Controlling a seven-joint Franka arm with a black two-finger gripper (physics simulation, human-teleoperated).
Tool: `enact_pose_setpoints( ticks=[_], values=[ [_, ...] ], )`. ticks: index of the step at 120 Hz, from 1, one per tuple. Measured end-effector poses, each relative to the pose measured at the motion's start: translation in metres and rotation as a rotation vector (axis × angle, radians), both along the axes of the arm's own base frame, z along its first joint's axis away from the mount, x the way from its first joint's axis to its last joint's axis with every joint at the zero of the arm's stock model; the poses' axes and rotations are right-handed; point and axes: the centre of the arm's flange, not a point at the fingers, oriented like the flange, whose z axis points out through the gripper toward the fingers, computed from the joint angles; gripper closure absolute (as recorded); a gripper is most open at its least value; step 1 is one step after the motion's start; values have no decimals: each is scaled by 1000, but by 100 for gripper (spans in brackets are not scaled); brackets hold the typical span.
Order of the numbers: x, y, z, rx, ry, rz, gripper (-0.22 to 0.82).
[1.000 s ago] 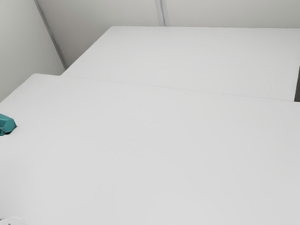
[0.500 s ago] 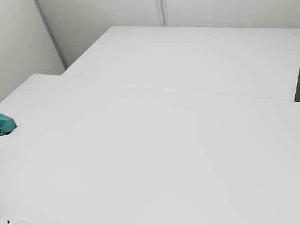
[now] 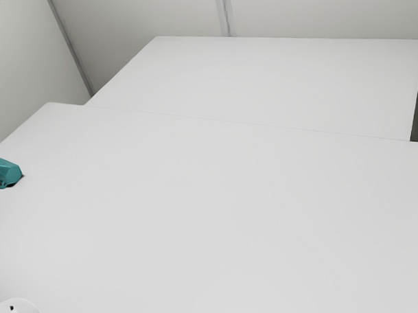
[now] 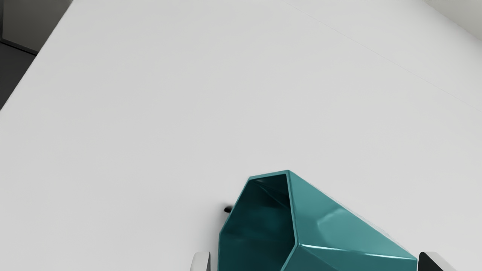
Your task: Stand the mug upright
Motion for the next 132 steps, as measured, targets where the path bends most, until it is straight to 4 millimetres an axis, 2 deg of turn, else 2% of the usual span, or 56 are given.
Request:
enact_pose_setpoints(
  ticks=[31, 58, 101, 132],
  values=[
    [22, -8, -18, 2, -55, 12, 0],
    [17, -16, -42, -39, -45, 16, 0],
    [25, -23, -43, -46, -58, -11, 0],
    [35, -27, -31, -28, -77, -28, 31]
  ],
)
